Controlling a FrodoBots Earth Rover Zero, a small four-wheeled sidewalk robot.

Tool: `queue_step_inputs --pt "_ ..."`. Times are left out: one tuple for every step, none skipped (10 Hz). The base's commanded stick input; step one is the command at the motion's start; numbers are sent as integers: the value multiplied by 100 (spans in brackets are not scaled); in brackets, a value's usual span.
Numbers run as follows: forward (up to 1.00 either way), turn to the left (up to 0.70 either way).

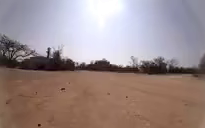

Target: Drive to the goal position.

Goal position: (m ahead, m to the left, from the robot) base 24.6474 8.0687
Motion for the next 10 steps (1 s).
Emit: queue_step_inputs --pt "100 0" --pt "100 0" --pt "100 0" --pt "100 0" --pt "100 0" --pt "100 0" --pt "100 0" --pt "100 0" --pt "100 0" --pt "100 0"
